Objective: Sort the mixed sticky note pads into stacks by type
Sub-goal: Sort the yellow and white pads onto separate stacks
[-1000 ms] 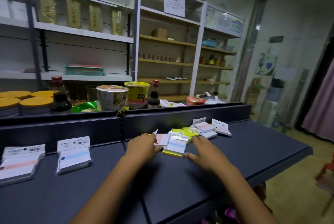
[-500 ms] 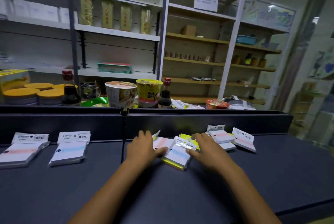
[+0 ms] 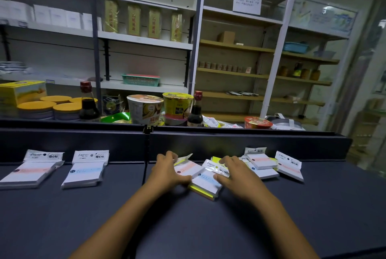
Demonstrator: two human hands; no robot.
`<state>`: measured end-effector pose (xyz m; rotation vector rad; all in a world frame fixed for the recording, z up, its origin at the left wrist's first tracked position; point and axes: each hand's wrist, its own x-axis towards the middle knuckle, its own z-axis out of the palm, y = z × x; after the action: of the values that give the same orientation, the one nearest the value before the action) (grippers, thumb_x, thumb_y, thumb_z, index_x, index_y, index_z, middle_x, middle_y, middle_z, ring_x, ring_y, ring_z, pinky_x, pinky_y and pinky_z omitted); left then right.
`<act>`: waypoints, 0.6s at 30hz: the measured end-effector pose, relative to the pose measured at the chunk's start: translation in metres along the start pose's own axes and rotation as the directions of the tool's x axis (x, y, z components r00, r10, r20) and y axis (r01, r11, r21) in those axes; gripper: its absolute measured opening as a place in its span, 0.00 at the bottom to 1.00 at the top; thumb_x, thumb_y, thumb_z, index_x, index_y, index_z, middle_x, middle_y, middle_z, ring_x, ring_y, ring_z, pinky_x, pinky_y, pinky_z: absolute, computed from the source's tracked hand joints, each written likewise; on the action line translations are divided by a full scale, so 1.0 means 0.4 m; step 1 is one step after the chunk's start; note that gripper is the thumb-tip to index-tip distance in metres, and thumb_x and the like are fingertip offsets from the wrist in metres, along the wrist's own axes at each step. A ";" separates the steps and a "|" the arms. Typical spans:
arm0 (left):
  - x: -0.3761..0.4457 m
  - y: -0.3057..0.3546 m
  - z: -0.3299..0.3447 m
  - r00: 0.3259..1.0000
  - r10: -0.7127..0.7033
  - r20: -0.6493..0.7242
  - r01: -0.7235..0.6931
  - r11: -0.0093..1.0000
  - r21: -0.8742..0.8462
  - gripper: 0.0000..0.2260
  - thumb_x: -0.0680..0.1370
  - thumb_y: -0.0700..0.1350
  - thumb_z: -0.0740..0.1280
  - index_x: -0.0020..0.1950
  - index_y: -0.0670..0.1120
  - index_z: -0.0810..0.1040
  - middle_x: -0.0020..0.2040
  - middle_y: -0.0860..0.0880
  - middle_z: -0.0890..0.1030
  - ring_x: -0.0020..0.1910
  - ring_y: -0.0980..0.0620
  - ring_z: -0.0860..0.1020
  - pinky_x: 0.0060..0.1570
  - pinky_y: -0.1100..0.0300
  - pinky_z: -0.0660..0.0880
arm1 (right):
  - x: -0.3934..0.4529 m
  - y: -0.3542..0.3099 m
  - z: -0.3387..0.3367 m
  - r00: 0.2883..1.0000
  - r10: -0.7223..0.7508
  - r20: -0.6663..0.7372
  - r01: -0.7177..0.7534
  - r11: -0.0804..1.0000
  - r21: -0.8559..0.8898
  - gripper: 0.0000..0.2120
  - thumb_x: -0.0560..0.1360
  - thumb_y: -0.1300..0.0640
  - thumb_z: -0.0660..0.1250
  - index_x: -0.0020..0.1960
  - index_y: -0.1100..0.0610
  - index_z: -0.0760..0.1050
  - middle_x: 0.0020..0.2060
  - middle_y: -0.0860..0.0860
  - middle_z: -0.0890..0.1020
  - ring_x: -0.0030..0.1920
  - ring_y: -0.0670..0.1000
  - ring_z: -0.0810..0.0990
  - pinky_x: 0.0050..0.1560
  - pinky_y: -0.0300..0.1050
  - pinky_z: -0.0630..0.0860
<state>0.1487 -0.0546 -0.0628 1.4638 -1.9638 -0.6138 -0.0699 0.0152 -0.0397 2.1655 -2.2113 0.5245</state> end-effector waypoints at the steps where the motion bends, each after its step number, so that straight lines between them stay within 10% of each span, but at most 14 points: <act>1: 0.000 -0.003 -0.007 1.000 0.010 -0.005 -0.010 0.999 -0.053 0.33 0.63 0.56 0.80 0.63 0.50 0.69 0.60 0.49 0.66 0.54 0.50 0.77 0.54 0.60 0.75 | 0.000 -0.002 0.000 1.000 -0.004 -0.001 0.004 1.000 -0.002 0.21 0.78 0.40 0.62 0.68 0.47 0.65 0.64 0.46 0.71 0.64 0.48 0.71 0.53 0.47 0.72; 18: -0.010 0.004 -0.082 0.991 0.119 -0.055 -0.121 0.670 -0.733 0.31 0.67 0.24 0.73 0.67 0.44 0.76 0.68 0.44 0.75 0.60 0.48 0.79 0.54 0.60 0.80 | -0.034 -0.004 0.006 1.000 -0.026 -0.002 0.026 0.996 0.086 0.20 0.79 0.42 0.64 0.66 0.48 0.67 0.64 0.46 0.71 0.60 0.47 0.73 0.59 0.48 0.73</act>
<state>0.1714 -0.0507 -0.0393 0.8044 -1.4903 -1.1731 -0.0672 0.0279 -0.0449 2.2306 -2.1958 0.6311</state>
